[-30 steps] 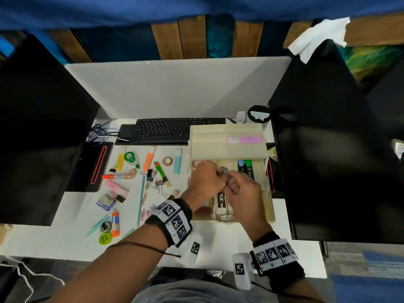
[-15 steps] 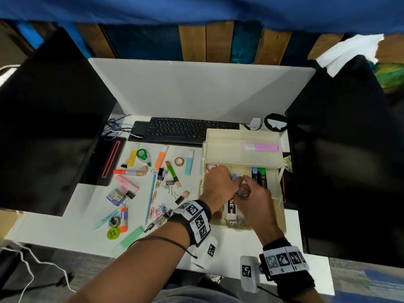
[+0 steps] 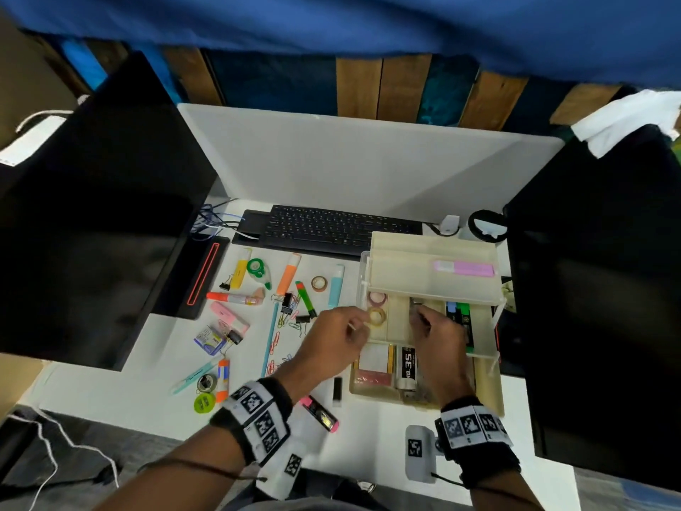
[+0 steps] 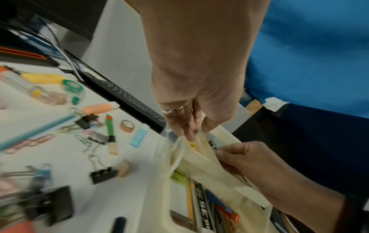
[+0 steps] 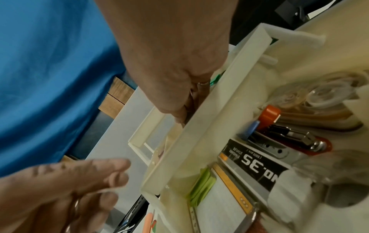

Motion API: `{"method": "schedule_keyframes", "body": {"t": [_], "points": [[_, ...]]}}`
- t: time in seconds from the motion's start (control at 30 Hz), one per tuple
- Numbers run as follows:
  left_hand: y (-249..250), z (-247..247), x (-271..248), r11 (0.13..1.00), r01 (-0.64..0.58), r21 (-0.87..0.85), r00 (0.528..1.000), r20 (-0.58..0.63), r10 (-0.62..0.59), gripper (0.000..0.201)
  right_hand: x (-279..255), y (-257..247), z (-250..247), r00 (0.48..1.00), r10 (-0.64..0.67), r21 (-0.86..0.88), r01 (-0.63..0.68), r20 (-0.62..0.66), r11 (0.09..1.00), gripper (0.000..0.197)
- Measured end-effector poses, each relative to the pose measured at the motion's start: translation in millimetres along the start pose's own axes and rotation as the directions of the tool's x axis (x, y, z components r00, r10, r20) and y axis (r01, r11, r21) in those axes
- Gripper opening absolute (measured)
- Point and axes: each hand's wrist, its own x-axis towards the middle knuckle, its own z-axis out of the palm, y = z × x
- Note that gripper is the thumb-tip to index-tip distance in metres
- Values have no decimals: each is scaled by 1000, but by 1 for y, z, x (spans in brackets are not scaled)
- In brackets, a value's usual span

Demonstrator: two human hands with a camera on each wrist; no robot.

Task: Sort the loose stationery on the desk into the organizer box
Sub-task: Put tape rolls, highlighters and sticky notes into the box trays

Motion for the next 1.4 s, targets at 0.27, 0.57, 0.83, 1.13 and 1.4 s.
{"method": "schedule_keyframes", "body": {"t": [0.27, 0.57, 0.83, 1.13, 1.4], "points": [[-69, -46, -27, 993, 103, -58, 993, -58, -106, 17, -2, -5, 5, 998, -60, -57, 58, -26, 997, 11], [-139, -96, -22, 982, 189, -29, 962, -196, -191, 17, -30, -74, 6, 979, -178, -74, 171, -99, 983, 14], [-182, -129, -33, 969, 242, -55, 955, -163, -248, 16, 29, -137, 114, 937, -128, -89, 165, 325, 982, 28], [-201, -168, -34, 928, 338, -157, 923, -139, -359, 14, 69, -122, 191, 870, 297, -448, -102, 392, 888, 40], [-188, -145, 33, 973, 230, -23, 964, -131, -231, 14, 56, -140, 163, 925, 185, -369, -53, 331, 928, 32]]}}
